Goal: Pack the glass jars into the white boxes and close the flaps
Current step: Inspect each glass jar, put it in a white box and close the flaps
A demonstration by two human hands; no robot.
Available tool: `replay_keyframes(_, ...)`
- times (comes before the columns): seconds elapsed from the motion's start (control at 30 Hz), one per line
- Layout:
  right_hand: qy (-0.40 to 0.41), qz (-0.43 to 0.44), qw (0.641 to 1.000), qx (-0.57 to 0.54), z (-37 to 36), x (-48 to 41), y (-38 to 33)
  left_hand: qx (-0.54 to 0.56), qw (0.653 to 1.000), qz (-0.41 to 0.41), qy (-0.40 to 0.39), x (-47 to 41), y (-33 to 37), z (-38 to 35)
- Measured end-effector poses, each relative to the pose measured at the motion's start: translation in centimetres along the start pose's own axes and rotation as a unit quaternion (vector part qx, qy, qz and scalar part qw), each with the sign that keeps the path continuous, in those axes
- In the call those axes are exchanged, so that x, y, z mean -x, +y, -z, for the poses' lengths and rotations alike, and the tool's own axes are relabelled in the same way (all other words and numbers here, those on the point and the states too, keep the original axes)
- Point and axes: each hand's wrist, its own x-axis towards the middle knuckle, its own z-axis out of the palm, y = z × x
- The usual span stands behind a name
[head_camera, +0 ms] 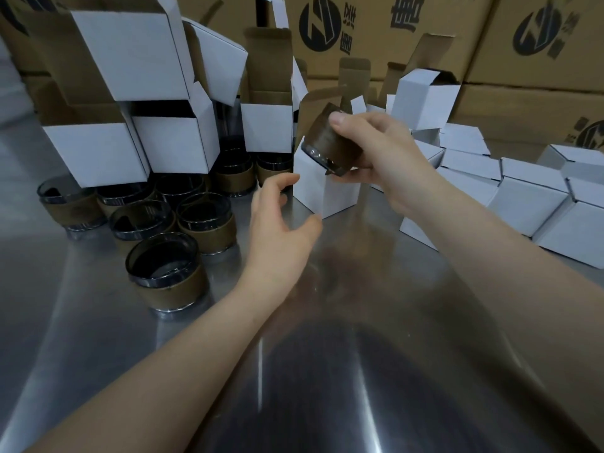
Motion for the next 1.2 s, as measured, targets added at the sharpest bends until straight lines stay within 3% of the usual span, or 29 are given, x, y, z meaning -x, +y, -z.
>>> replay_keyframes(0.23,-0.019,0.02,0.999,0.034,-0.6,0.6,-0.3,-0.007,0.999,-0.032,0.009,-0.3,-0.5,0.1)
replay_keyframes(0.57,-0.134,0.036,0.987,0.077,-0.9,2.4,-2.3,0.005,0.999,-0.033,0.012,-0.4,-0.2,-0.1)
replay_keyframes(0.77,-0.04,0.1,0.987,0.123,-0.9,2.4,-1.9,-0.008,0.998,-0.065,-0.005,-0.1,0.2,0.4)
replay_keyframes(0.97,-0.024,0.158,0.956,0.245,-0.2,2.1,-1.7,-0.015,0.998,-0.065,-0.003,-0.2,-0.2,0.2)
replay_keyframes(1.2,-0.053,0.188,0.895,0.401,-0.3,1.8,-2.0,-0.014,0.998,-0.064,0.016,-0.4,-0.6,0.0)
